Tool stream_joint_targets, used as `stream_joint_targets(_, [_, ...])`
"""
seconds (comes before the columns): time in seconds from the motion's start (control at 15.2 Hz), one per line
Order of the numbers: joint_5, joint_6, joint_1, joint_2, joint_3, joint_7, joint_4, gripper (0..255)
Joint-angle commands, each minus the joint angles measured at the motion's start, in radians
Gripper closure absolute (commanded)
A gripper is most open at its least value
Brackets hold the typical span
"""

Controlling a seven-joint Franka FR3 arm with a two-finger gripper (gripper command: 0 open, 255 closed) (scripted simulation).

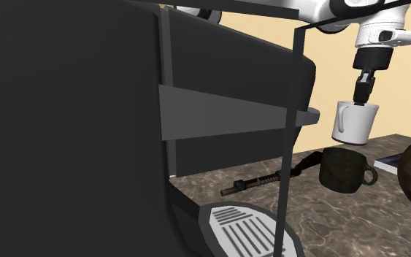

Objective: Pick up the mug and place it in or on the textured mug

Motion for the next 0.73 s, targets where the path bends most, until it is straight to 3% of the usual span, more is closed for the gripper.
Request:
stream_joint_targets(0.0, [-0.002, 0.025, -0.002, 0.003, -0.002, 0.001, -0.022, 255])
stream_joint_targets(0.4, [-0.010, 0.102, -0.003, 0.015, -0.005, 0.009, -0.089, 255])
stream_joint_targets(0.66, [-0.011, 0.105, -0.003, 0.015, -0.005, 0.010, -0.091, 255])
